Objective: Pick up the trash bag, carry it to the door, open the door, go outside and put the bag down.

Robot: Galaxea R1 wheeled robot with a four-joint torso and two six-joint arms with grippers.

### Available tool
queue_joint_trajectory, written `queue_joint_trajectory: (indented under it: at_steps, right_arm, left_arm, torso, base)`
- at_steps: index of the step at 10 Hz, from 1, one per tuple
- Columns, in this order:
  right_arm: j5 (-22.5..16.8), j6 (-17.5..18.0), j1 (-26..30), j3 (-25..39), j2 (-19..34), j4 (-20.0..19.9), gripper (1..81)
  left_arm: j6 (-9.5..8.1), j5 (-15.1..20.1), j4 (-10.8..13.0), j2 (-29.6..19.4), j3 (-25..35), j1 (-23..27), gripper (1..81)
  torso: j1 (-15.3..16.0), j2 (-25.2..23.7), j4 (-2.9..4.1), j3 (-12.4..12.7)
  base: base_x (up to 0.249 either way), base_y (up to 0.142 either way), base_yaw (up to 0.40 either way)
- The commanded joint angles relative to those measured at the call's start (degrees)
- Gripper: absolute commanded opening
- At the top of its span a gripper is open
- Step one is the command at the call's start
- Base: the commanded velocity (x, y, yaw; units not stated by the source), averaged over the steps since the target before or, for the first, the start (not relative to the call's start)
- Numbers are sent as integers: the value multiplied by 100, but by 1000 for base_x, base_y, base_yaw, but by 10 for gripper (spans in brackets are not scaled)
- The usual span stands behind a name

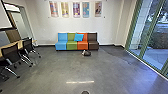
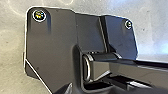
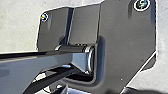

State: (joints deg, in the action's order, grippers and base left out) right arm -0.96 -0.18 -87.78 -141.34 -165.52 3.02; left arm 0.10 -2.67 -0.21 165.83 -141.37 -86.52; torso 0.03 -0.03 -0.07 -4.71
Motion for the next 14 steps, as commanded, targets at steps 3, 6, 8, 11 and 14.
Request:
queue_joint_trajectory:
  at_steps: [3, 6, 8, 11, 14]
  right_arm:
    - [-317, -25, 265, 64, 43, 58, 811]
    - [-326, -17, 265, 81, 61, 58, 811]
    - [-325, -17, 274, 55, 61, 58, 811]
    - [-343, -26, 266, 73, 61, 58, 811]
    - [-343, -17, 248, 64, 70, 58, 811]
  left_arm:
    - [25, 285, -23, -49, 48, 280, 811]
    - [25, 285, -32, -41, 48, 280, 811]
    - [25, 285, -32, -32, 48, 280, 811]
    - [25, 285, -32, -23, 57, 280, 811]
    - [25, 285, -14, -23, 66, 280, 811]
  torso:
    - [7, 3, 0, -153]
    - [-3, -2, 0, -172]
    - [0, 2, 0, -177]
    - [2, 3, 0, -179]
    - [5, 3, 0, -179]
  base:
    - [0, 0, 0]
    - [100, 0, 0]
    - [134, 0, 0]
    - [137, 0, 0]
    - [138, 0, 0]
